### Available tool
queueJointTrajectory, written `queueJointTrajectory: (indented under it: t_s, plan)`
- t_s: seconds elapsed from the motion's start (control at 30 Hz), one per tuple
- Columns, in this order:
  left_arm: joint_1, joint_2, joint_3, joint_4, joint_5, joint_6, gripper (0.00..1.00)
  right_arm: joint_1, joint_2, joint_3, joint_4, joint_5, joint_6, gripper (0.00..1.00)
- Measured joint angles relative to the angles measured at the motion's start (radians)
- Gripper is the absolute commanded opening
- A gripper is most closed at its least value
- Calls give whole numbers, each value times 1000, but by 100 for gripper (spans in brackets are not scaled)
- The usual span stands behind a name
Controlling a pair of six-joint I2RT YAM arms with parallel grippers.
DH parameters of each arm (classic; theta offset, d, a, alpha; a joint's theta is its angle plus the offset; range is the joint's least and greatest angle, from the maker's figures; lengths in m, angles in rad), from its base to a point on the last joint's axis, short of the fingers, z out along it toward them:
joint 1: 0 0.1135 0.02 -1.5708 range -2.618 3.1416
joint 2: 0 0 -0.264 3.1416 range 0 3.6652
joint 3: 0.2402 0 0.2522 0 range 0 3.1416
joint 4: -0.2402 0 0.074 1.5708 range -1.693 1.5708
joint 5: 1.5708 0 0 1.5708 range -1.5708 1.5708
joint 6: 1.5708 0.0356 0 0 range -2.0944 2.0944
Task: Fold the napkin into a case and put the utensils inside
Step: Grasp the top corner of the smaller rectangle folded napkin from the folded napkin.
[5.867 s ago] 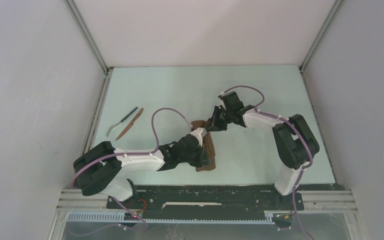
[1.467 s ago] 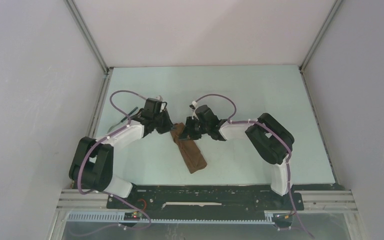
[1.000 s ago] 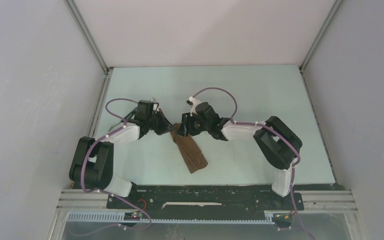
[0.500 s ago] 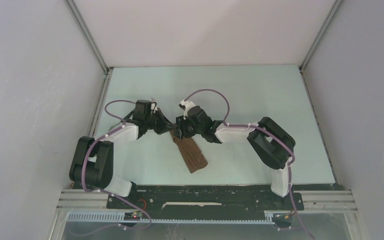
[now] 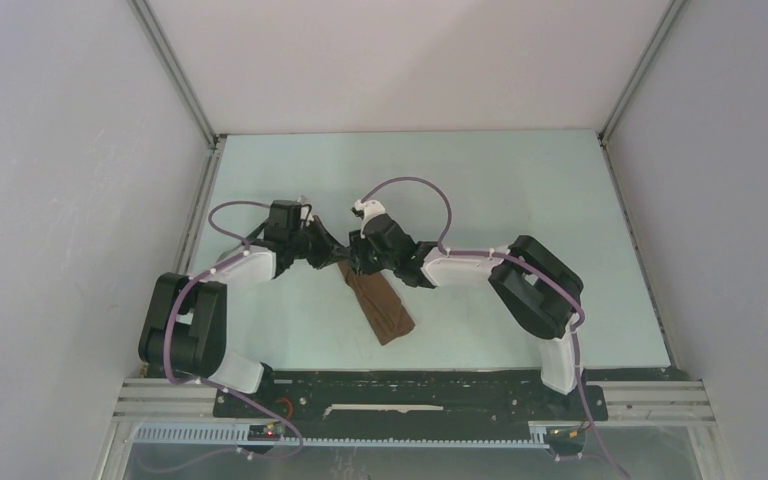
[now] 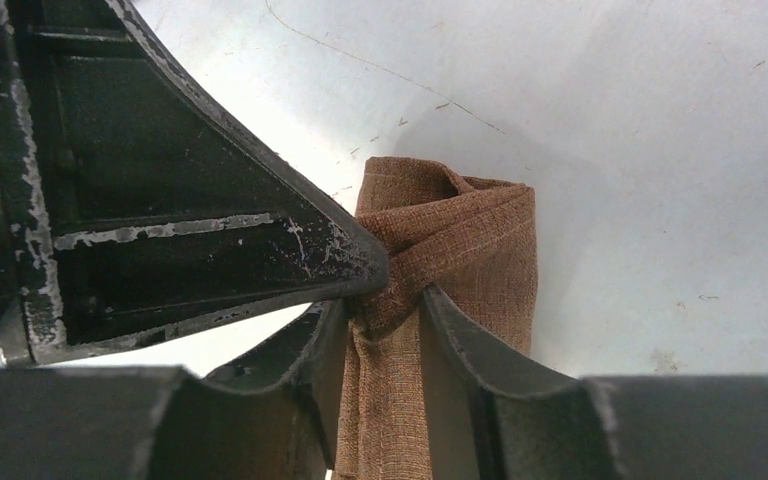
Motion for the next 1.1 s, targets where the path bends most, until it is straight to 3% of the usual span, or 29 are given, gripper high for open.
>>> queueJointTrajectory:
  t_s: [0.1, 0.2, 0.27, 0.3, 0.43, 0.53, 0.6, 0.73, 0.8, 0.97, 1.1]
  plan:
    - [2, 0, 0, 0, -1, 0, 0, 1, 7, 6, 0, -3, 7, 24]
    - [5, 0, 0, 2, 0, 0, 0, 3, 7, 11, -1, -4, 15, 1]
    - [6, 0, 0, 4, -1, 0, 2, 3, 7, 11, -3, -11, 24, 0]
    - [7, 0, 0, 4, -1, 1, 6, 3, 7, 11, -5, -13, 30, 0]
    - [7, -10, -3, -5, -13, 11, 40, -3, 7, 11, -10, -31, 62, 0]
    - [5, -56, -9, -51, -72, 37, 49, -16, 7, 11, -30, -51, 101, 0]
    - [-3, -91, -9, -86, -124, 60, 49, -21, 7, 11, -37, -58, 121, 0]
    - [-50, -159, -9, -172, -256, 111, 27, -31, 7, 11, -47, -72, 164, 0]
    - [-85, -164, -9, -208, -306, 133, 22, -35, 7, 11, -47, -81, 182, 0]
    - [-144, -121, 18, -287, -400, 179, 23, -45, 7, 11, -47, -100, 210, 0]
    - [-180, -46, 87, -318, -448, 201, 33, -51, 7, 11, -45, -114, 222, 0]
